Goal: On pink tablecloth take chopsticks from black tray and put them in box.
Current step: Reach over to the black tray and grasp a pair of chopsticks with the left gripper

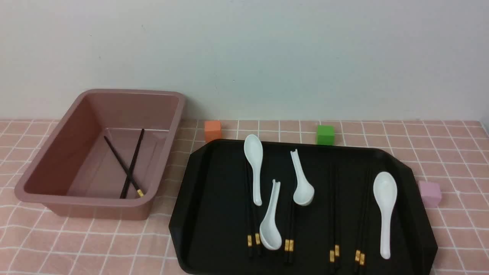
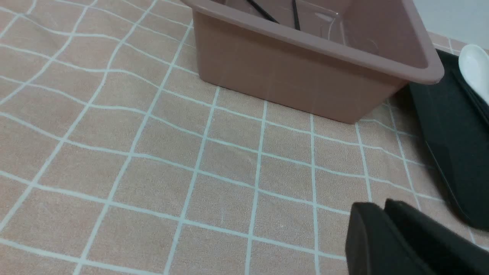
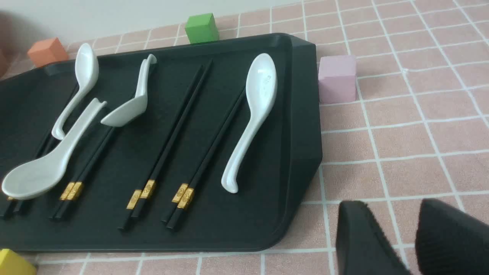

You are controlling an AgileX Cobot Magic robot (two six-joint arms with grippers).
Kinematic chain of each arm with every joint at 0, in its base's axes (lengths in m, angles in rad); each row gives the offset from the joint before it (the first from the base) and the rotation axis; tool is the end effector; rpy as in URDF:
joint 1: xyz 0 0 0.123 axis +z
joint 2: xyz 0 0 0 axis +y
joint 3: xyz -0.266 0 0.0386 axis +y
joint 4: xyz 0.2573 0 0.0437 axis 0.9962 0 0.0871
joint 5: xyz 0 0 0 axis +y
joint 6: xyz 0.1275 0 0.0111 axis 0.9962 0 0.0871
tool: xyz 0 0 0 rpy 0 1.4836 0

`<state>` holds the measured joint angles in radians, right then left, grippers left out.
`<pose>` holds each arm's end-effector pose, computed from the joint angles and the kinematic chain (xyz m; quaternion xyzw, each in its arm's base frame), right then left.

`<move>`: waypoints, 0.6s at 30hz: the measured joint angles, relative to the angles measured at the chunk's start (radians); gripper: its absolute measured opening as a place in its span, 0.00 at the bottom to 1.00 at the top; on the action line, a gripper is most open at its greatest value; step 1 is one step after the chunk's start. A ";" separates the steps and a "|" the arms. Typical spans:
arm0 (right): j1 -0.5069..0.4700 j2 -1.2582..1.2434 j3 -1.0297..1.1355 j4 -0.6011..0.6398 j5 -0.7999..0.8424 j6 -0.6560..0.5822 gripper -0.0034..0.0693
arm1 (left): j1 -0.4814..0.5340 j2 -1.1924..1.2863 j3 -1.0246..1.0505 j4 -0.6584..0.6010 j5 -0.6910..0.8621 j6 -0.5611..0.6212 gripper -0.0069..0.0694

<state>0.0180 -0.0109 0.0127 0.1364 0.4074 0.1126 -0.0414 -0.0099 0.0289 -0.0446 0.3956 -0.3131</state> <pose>0.1122 0.0089 0.1619 0.0732 0.8069 0.0964 0.5782 0.1127 -0.0069 0.1566 -0.1217 0.8036 -0.1213 0.5698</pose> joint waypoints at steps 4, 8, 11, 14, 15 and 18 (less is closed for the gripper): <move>0.000 0.000 0.000 0.001 0.000 0.000 0.38 | 0.000 0.000 0.000 0.000 0.000 0.000 0.17; 0.000 0.000 0.000 0.001 0.000 0.000 0.38 | 0.000 0.000 0.000 0.000 0.000 0.000 0.17; 0.000 0.000 0.000 0.001 0.000 0.000 0.38 | 0.000 0.000 0.000 0.000 0.000 0.000 0.18; 0.000 0.000 0.000 0.001 0.000 0.000 0.38 | 0.000 0.000 0.000 0.000 0.000 0.000 0.18; 0.000 0.000 0.000 0.001 0.000 0.000 0.38 | 0.000 0.000 0.000 0.000 0.000 0.000 0.18; 0.000 0.000 0.000 0.001 0.000 0.000 0.38 | 0.000 0.000 0.001 0.000 -0.007 0.000 0.19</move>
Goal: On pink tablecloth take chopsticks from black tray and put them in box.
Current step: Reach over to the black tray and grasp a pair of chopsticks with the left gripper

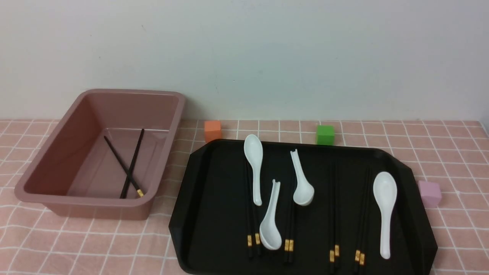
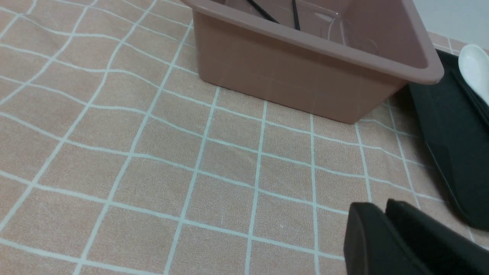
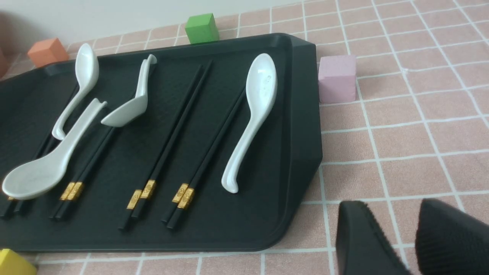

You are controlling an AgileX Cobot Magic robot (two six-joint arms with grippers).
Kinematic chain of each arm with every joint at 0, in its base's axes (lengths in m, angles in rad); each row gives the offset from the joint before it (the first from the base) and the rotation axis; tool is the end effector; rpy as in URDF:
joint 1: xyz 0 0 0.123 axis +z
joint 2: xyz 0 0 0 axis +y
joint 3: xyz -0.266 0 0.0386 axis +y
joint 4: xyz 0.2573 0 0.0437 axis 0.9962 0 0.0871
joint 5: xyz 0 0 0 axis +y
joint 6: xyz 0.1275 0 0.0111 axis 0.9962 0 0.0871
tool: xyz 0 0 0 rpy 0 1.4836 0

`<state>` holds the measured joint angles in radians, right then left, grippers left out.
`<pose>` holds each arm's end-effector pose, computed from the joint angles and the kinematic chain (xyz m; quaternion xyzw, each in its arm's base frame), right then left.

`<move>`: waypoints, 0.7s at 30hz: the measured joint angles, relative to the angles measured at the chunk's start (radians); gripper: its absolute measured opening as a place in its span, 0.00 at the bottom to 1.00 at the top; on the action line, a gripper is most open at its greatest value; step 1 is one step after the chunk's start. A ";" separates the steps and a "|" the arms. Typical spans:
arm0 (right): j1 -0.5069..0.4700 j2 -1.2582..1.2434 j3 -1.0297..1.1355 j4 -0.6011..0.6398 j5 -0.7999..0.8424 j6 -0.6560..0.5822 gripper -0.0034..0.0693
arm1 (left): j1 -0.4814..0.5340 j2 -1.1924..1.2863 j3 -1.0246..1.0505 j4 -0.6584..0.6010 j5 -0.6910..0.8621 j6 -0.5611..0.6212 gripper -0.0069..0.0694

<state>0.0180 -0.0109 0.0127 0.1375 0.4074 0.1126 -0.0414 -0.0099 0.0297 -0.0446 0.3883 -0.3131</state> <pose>0.1122 0.0090 0.1619 0.0735 0.8068 0.0969 0.5781 0.1130 -0.0068 0.1572 -0.1215 0.8017 -0.1218 0.5724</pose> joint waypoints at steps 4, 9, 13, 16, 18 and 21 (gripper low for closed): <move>0.000 0.000 0.000 0.000 0.000 0.000 0.38 | 0.000 0.000 0.000 -0.054 -0.051 -0.030 0.19; 0.000 0.000 0.000 0.000 0.000 0.000 0.38 | 0.000 0.000 0.000 -0.284 -0.147 -0.186 0.19; 0.000 0.000 0.000 -0.001 0.000 0.000 0.38 | 0.000 0.000 0.000 -0.453 -0.216 -0.269 0.20; 0.000 0.000 0.000 -0.001 0.000 0.000 0.38 | 0.000 0.000 0.000 -0.479 -0.242 -0.276 0.20; 0.000 0.000 0.000 -0.001 0.000 0.000 0.38 | 0.000 0.000 -0.016 -0.502 -0.215 -0.280 0.20; 0.000 0.000 0.000 -0.001 0.000 0.000 0.38 | 0.000 0.010 -0.105 -0.505 -0.111 -0.246 0.16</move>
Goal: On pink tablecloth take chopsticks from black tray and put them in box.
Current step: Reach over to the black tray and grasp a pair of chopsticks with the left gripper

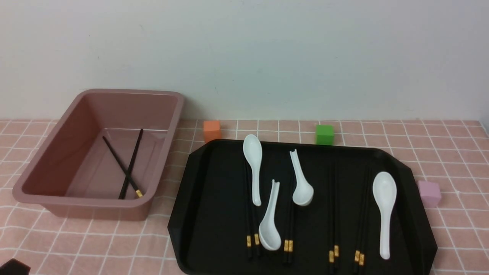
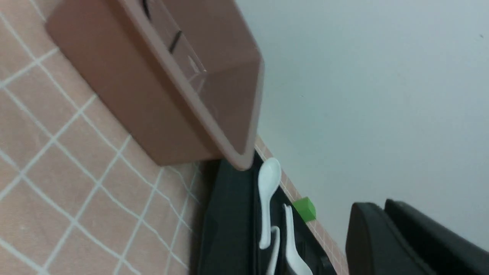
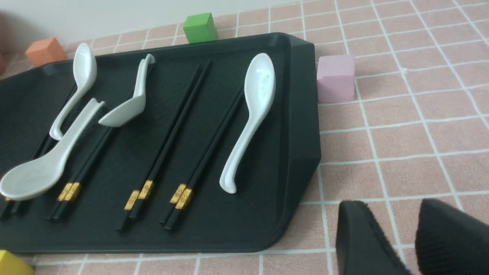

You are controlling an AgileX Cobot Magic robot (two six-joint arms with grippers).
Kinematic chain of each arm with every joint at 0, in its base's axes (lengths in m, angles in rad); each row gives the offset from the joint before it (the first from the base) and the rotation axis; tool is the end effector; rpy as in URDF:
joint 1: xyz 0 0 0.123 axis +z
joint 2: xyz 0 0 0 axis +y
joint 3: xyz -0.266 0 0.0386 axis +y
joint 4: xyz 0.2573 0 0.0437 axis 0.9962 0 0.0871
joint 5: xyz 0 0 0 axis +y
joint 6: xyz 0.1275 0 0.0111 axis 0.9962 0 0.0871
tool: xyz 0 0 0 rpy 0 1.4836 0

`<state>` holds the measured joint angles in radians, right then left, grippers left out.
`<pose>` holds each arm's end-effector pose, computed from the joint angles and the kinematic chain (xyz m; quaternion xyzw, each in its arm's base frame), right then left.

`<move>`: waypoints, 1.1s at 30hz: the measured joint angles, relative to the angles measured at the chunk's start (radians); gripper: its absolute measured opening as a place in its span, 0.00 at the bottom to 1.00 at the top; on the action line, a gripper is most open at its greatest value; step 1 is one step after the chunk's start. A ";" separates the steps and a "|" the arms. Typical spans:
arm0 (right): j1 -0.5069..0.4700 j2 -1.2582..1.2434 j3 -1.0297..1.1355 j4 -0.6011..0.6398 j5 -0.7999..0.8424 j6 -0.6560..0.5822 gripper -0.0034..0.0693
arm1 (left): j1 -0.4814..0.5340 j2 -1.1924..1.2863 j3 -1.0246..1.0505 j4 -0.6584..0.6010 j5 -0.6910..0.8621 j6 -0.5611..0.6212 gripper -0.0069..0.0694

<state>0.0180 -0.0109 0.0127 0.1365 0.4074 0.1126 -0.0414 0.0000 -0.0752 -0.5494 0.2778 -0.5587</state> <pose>0.1122 0.0089 0.1619 0.0732 0.8069 0.0965 0.5782 0.1127 -0.0230 0.2148 -0.3243 0.6576 -0.4081 0.5439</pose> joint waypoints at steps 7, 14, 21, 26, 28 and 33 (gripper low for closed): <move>0.000 0.000 0.000 0.000 0.000 0.000 0.38 | 0.000 0.369 -0.353 0.045 0.354 0.297 0.07; 0.000 0.000 0.000 0.001 0.000 0.000 0.38 | 0.000 0.950 -0.645 0.065 0.614 0.559 0.07; 0.000 0.000 0.000 0.001 0.000 0.000 0.38 | -0.200 1.342 -0.789 0.095 0.533 0.596 0.07; 0.000 0.000 0.000 0.001 0.000 0.000 0.38 | -0.437 1.501 -0.902 0.208 0.450 0.439 0.07; 0.000 0.000 0.000 0.001 0.000 0.000 0.38 | -0.498 1.557 -0.957 0.260 0.438 0.371 0.07; 0.000 0.000 0.000 0.001 0.000 0.000 0.38 | -0.610 1.741 -1.158 0.434 0.453 0.171 0.07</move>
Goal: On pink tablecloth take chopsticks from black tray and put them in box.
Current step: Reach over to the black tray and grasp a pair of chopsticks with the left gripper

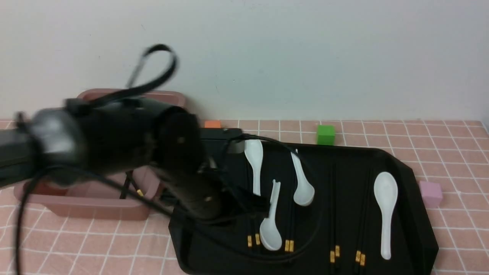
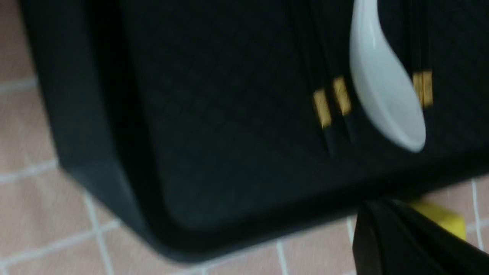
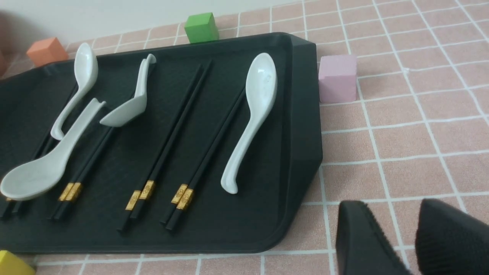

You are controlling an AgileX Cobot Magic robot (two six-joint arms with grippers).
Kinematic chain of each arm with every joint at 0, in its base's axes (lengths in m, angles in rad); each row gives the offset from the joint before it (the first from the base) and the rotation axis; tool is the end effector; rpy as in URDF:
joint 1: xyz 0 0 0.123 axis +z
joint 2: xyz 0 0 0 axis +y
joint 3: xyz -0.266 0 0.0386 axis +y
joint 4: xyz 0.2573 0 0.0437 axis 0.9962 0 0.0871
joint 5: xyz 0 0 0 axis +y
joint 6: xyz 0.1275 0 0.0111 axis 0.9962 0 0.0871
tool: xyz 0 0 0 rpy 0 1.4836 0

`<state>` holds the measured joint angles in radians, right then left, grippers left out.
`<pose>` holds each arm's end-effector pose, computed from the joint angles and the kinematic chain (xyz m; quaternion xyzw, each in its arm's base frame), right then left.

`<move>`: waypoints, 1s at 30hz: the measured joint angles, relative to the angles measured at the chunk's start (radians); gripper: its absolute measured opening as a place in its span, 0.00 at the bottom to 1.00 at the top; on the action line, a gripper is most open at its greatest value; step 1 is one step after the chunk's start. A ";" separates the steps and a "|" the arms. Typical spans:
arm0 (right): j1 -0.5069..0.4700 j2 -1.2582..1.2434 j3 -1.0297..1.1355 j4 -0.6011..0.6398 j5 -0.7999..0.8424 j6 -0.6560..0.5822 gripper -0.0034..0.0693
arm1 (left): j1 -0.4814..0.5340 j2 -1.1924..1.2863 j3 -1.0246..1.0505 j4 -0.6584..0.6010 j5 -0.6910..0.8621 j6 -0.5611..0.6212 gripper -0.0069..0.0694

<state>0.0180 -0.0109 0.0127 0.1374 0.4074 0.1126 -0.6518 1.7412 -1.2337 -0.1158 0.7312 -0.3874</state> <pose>0.1122 0.0090 0.1619 0.0735 0.8068 0.0968 0.5781 0.2973 -0.2393 0.1754 0.0949 0.9724 -0.1438 0.1571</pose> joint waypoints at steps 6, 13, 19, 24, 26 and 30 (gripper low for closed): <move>0.000 0.000 0.000 0.000 0.000 0.000 0.38 | -0.013 0.138 -0.157 0.052 0.048 -0.048 0.16; 0.000 0.000 0.000 0.000 0.000 0.000 0.38 | 0.021 0.289 -0.299 0.059 0.064 -0.061 0.53; 0.000 0.000 0.000 0.000 0.000 0.000 0.38 | 0.025 0.379 -0.325 0.100 0.063 -0.068 0.62; 0.000 0.000 0.000 0.000 0.000 0.000 0.38 | 0.025 0.396 -0.333 0.153 0.055 -0.100 0.60; 0.000 0.000 0.000 0.000 0.000 0.000 0.38 | 0.025 0.398 -0.333 0.170 0.055 -0.105 0.57; 0.000 0.000 0.000 0.000 0.000 0.000 0.38 | 0.025 0.401 -0.335 0.183 0.059 -0.105 0.50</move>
<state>0.0180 -0.0109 0.0127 0.1374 0.4074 0.1126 -0.6269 2.1421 -1.5682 0.0670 0.7905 -0.4921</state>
